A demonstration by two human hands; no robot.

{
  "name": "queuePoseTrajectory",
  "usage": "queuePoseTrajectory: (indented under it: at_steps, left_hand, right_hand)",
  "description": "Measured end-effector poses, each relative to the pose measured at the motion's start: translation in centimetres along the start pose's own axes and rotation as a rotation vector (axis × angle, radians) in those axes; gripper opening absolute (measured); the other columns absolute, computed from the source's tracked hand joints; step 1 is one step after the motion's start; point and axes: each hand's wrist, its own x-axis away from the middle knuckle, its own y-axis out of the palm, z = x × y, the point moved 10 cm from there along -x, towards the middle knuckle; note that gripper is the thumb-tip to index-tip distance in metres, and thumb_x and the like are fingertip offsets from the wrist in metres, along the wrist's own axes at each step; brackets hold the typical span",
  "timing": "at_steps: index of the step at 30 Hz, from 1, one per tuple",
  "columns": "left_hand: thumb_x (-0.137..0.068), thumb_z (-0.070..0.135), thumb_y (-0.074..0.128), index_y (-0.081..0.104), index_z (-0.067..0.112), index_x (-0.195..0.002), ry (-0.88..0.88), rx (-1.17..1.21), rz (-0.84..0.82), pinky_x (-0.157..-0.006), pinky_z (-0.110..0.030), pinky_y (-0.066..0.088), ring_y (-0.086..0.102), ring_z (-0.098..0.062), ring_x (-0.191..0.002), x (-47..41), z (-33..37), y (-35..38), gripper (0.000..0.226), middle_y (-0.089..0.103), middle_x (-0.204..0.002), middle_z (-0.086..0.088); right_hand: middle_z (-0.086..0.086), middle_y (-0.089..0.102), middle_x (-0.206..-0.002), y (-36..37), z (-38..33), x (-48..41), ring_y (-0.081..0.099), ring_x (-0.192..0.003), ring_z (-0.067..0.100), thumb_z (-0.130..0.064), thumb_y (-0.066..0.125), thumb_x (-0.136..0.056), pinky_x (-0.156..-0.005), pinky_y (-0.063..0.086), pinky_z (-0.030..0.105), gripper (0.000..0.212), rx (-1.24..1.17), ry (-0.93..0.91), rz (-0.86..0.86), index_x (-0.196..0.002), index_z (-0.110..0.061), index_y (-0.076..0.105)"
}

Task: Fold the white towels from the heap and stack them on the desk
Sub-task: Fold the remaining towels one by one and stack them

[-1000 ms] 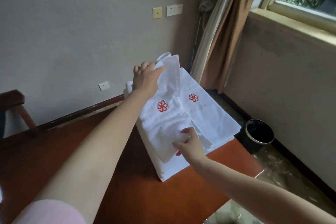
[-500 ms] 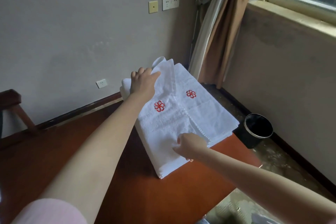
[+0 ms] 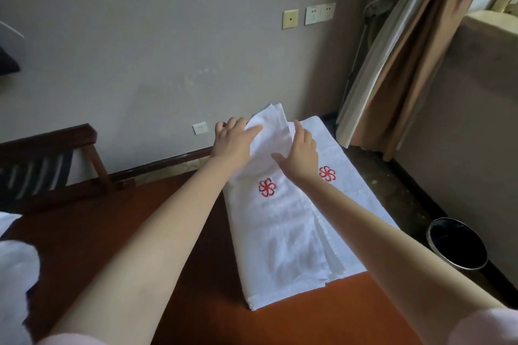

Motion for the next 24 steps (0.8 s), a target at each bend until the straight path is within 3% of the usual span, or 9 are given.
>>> queuePoseTrajectory:
  at_steps: [3,6,9,12,14,17,20,22,24]
  left_hand:
    - [-0.08,0.0,0.046,0.046,0.034,-0.136,-0.009,-0.035,0.006,-0.095,-0.037,0.022,0.041,-0.026,-0.11,-0.9,-1.3,1.0,0.065,0.049,-0.114,-0.003]
    - [-0.079,-0.001,0.047,0.046,0.034,-0.135,-0.024,-0.057,-0.001,-0.094,-0.035,0.02,0.042,-0.026,-0.108,-2.0,-2.4,2.6,0.066,0.049,-0.11,-0.002]
    - [-0.074,-0.005,0.046,0.048,0.033,-0.132,-0.04,-0.08,-0.015,-0.092,-0.035,0.02,0.041,-0.025,-0.105,-3.3,-3.2,4.2,0.07,0.049,-0.111,-0.002]
    - [-0.074,-0.004,0.05,0.051,0.024,-0.131,-0.111,-0.126,0.035,-0.104,-0.045,0.025,0.043,-0.029,-0.118,-4.1,-4.3,5.3,0.063,0.047,-0.133,-0.006]
    - [-0.08,0.001,0.053,0.047,0.019,-0.137,-0.149,-0.076,0.03,-0.111,-0.053,0.018,0.034,-0.028,-0.134,-4.3,-5.1,6.5,0.06,0.035,-0.149,-0.008]
    - [-0.097,0.022,0.043,0.03,0.024,-0.148,-0.136,0.057,-0.223,-0.116,-0.047,0.005,0.007,-0.019,-0.147,-3.7,-5.4,11.3,0.053,0.012,-0.16,0.0]
    - [-0.101,0.037,0.032,0.021,0.028,-0.15,-0.188,0.182,-0.454,-0.117,-0.046,0.004,-0.004,-0.015,-0.148,-1.8,-5.5,15.8,0.051,0.0,-0.161,0.005]
    - [-0.1,0.04,0.03,0.018,0.027,-0.15,-0.279,0.234,-0.481,-0.117,-0.049,0.004,-0.007,-0.012,-0.147,-1.0,-6.3,17.0,0.053,-0.002,-0.161,0.005]
    - [-0.1,0.042,0.028,0.013,0.024,-0.152,-0.357,0.246,-0.48,-0.117,-0.051,0.004,-0.009,-0.011,-0.147,-0.5,-7.3,17.6,0.057,-0.006,-0.161,0.005]
  right_hand:
    - [0.005,0.049,-0.129,3.5,1.9,-3.2,0.046,-0.123,0.027,-0.034,0.075,-0.077,-0.096,0.045,0.04,0.098,-0.283,0.142,-0.21,-0.151,-0.018,0.013]
    - [-0.009,0.053,-0.099,6.7,3.4,-5.0,0.057,-0.103,0.019,-0.024,0.07,-0.081,-0.078,0.045,0.027,0.083,-0.42,0.231,-0.36,-0.149,-0.021,0.022]
    - [-0.016,0.053,-0.092,8.4,3.6,-6.7,0.054,-0.084,0.004,-0.017,0.063,-0.082,-0.062,0.043,0.021,0.066,-0.398,0.166,-0.36,-0.141,-0.027,0.033]
    - [-0.015,0.053,-0.092,10.3,3.7,-7.6,0.055,-0.084,0.012,-0.016,0.058,-0.084,-0.056,0.039,0.022,0.061,-0.355,0.122,-0.36,-0.137,-0.028,0.032]
    - [-0.006,0.055,-0.099,11.6,4.3,-7.7,0.055,-0.087,0.021,-0.015,0.055,-0.086,-0.056,0.037,0.024,0.059,-0.294,0.115,-0.375,-0.139,-0.024,0.029]
    - [0.004,0.052,-0.122,12.0,4.3,-7.7,0.053,-0.109,0.028,-0.015,0.054,-0.087,-0.074,0.042,0.031,0.064,-0.276,0.114,-0.326,-0.144,-0.022,0.025]
    - [0.012,0.037,-0.145,10.7,2.0,-7.6,0.04,-0.127,0.033,-0.013,0.058,-0.084,-0.094,0.04,0.042,0.073,0.092,-0.113,-0.147,-0.149,-0.013,0.026]
    - [0.014,0.029,-0.154,10.5,0.1,-7.2,0.029,-0.14,0.031,-0.017,0.057,-0.086,-0.108,0.029,0.047,0.068,0.25,-0.29,-0.084,-0.149,-0.012,0.031]
    - [0.009,0.016,-0.16,12.1,-0.3,-7.1,0.012,-0.148,0.024,-0.025,0.046,-0.096,-0.117,0.011,0.046,0.06,0.294,-0.369,-0.205,-0.152,-0.015,0.024]
